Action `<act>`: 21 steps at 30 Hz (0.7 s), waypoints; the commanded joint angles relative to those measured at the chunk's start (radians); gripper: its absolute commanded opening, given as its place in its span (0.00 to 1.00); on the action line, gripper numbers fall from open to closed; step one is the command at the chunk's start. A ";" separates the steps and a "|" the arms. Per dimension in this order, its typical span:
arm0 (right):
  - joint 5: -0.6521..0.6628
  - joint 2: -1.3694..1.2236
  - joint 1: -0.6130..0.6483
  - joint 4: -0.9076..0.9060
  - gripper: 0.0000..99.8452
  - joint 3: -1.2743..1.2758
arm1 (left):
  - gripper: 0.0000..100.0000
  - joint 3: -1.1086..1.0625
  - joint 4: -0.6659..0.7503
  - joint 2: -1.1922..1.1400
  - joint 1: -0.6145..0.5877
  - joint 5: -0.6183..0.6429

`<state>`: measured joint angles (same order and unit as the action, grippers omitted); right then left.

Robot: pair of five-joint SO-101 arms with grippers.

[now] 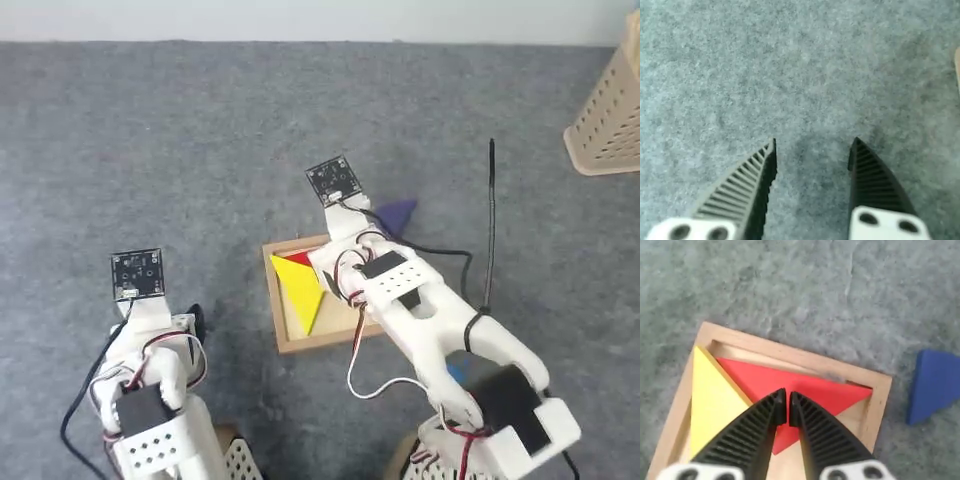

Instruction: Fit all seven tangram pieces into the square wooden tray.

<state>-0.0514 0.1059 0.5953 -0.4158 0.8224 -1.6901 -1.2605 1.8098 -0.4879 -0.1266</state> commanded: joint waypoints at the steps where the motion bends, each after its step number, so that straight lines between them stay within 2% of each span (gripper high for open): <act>1: 0.017 0.019 0.045 -0.025 0.01 -0.008 | 0.23 0.005 -0.003 0.012 0.006 0.009; 5: 0.017 0.018 0.091 -0.050 0.01 -0.008 | 0.23 0.005 -0.003 0.012 0.006 0.009; 13: 0.017 0.019 0.090 -0.053 0.01 -0.008 | 0.23 0.005 -0.003 0.012 0.006 0.009; 21: 0.017 0.013 -0.015 -0.044 0.01 -0.025 | 0.23 0.005 -0.003 0.012 0.006 0.009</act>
<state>-0.0514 0.1059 0.6276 -0.4603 0.8224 -1.6901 -1.2605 1.8098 -0.4879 -0.1266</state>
